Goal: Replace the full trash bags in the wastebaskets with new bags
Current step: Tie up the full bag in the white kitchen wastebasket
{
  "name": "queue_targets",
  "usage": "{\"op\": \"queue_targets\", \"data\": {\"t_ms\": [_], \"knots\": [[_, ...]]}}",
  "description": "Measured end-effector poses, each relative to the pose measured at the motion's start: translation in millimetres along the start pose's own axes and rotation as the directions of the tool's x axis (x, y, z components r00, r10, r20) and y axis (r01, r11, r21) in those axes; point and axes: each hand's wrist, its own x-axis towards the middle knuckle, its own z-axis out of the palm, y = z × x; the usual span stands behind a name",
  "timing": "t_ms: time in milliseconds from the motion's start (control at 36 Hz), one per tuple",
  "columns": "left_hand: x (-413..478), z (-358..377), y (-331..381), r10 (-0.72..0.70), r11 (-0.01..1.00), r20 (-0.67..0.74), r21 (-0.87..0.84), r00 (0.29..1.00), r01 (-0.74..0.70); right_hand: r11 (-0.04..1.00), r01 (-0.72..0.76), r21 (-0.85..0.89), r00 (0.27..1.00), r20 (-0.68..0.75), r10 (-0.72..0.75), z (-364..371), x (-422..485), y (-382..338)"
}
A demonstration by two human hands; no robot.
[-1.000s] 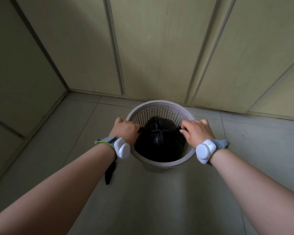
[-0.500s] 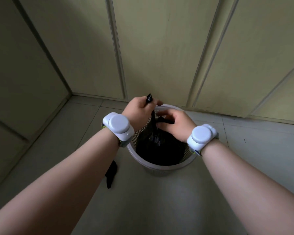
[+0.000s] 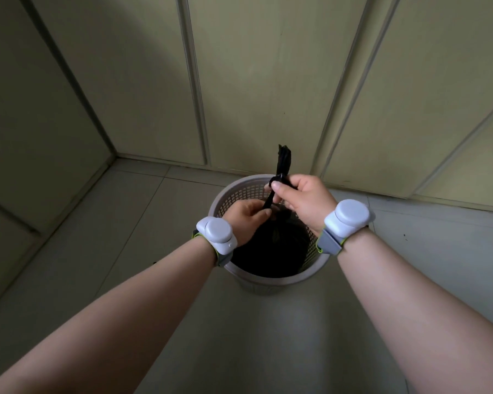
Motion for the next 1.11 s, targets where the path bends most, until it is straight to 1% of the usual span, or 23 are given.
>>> {"op": "queue_targets", "data": {"t_ms": [56,111,167,194,278,333,389,472,528,611,694,722,806,889,917,944,1000,1056,1111], "knots": [[1.5,3.2,-0.5,-0.048,0.995,-0.032,-0.086,0.998,0.046,1.0,0.014,-0.006,0.999,-0.047,-0.015,-1.3,1.0,0.8],[3.1,5.7,-0.3,-0.091,0.99,-0.095,-0.118,0.991,0.08,0.999,0.036,0.035,0.988,-0.15,-0.03,-4.0,2.8,-0.6],[4.6,6.7,0.7,-0.11,0.992,-0.157,-0.079,0.981,0.099,0.994,0.061,0.094,0.965,-0.26,-0.035,-8.1,5.5,-5.0],[5.2,7.1,2.0,-0.126,0.991,-0.163,-0.053,0.979,0.119,0.99,0.062,0.124,0.954,-0.299,-0.022,-9.8,6.7,-8.2],[7.0,8.9,6.7,-0.122,0.988,-0.113,0.083,0.986,0.131,0.987,0.025,0.158,0.938,-0.346,0.032,-12.5,9.7,-13.0],[7.2,11.7,11.7,-0.084,0.978,-0.076,0.187,0.994,0.097,0.991,0.008,0.134,0.946,-0.323,0.036,-10.8,9.9,-16.4],[7.9,15.6,14.8,-0.061,0.967,-0.048,0.244,0.997,0.071,0.987,0.013,0.159,0.957,-0.288,0.034,-7.4,10.1,-19.9],[7.9,17.5,18.4,-0.057,0.96,0.006,0.275,0.998,0.053,0.987,0.061,0.146,0.971,-0.239,-0.025,-0.9,8.3,-25.5],[6.9,15.6,20.1,-0.043,0.961,0.071,0.277,0.997,0.022,0.985,0.099,0.14,0.976,-0.206,-0.069,1.8,5.5,-27.5],[4.8,12.4,22.3,-0.04,0.946,0.118,0.323,0.992,-0.001,0.969,0.108,0.22,0.991,-0.107,-0.087,2.3,-0.6,-31.1],[5.2,13.3,18.9,-0.083,0.94,0.074,0.338,0.994,0.054,0.966,0.084,0.245,0.994,0.046,-0.098,2.8,-4.7,-32.4],[5.4,13.8,16.2,-0.106,0.937,0.051,0.34,0.993,0.083,0.965,0.078,0.249,0.992,0.073,-0.099,3.0,-4.5,-30.9],[5.5,12.8,10.1,-0.162,0.935,0.005,0.32,0.987,0.152,0.974,0.076,0.212,0.995,0.041,-0.086,1.6,-3.6,-26.8],[3.9,8.8,8.2,-0.165,0.955,0.001,0.25,0.986,0.16,0.979,0.066,0.195,0.997,0.021,-0.071,-1.7,-1.7,-20.3],[3.5,7.8,7.8,-0.159,0.958,0.004,0.241,0.987,0.153,0.985,0.058,0.162,0.997,0.038,-0.065,-3.0,-1.5,-17.8],[2.3,7.2,8.9,-0.15,0.96,0.007,0.24,0.989,0.144,0.994,0.053,0.094,0.996,0.067,-0.059,-3.8,-0.6,-13.2],[0.9,6.8,11.8,-0.138,0.958,0.006,0.254,0.99,0.132,0.989,0.066,-0.133,0.989,0.14,-0.047,-5.3,1.5,-2.5],[0.4,7.4,12.9,-0.121,0.944,-0.012,0.307,0.993,0.119,0.921,0.091,-0.379,0.982,0.188,-0.02,-6.4,0.2,4.9],[-0.6,6.5,13.6,-0.117,0.938,-0.039,0.323,0.992,0.124,0.809,0.174,-0.561,0.975,0.212,-0.062,-7.8,-2.4,9.2]]}}
